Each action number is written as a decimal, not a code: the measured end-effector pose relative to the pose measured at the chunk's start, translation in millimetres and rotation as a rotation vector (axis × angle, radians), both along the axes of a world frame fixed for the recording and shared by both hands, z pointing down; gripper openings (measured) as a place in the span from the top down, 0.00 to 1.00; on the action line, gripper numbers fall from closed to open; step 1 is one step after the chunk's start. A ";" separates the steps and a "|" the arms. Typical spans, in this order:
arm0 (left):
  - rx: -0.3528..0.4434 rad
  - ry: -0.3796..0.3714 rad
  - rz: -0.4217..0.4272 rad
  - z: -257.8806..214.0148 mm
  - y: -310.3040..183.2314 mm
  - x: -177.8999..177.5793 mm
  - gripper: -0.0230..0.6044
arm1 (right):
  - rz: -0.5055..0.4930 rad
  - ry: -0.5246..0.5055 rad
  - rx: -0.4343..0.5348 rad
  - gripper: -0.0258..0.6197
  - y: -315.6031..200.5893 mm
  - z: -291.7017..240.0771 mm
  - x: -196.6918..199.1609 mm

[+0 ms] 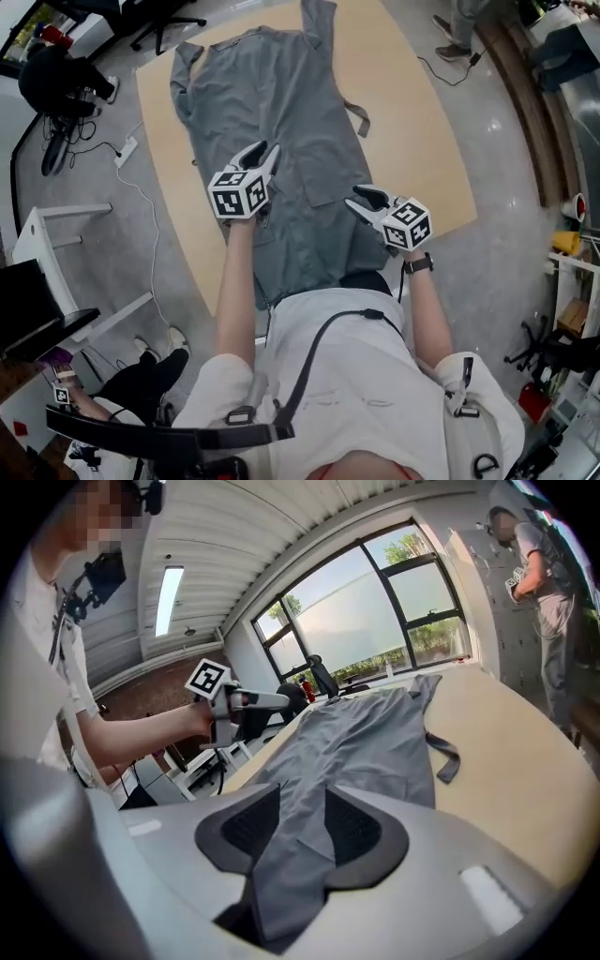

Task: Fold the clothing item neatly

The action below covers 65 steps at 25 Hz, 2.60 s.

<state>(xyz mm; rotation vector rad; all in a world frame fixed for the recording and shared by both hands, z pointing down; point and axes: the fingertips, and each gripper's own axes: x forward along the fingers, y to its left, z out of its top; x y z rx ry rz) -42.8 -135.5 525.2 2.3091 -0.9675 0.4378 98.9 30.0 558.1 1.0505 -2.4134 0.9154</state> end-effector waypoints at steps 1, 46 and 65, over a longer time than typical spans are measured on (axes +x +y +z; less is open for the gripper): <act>0.000 0.006 -0.021 1.0 0.5 2.7 0.75 | 0.000 -0.003 -0.001 0.72 -11.8 1.4 3.6; -0.128 0.068 -0.072 91.8 -61.2 99.4 0.76 | 0.600 0.143 0.064 0.92 -560.4 102.7 300.5; -0.022 0.135 -0.292 20.1 -16.7 -12.2 0.76 | 0.415 0.011 0.366 0.92 -429.6 -99.5 184.4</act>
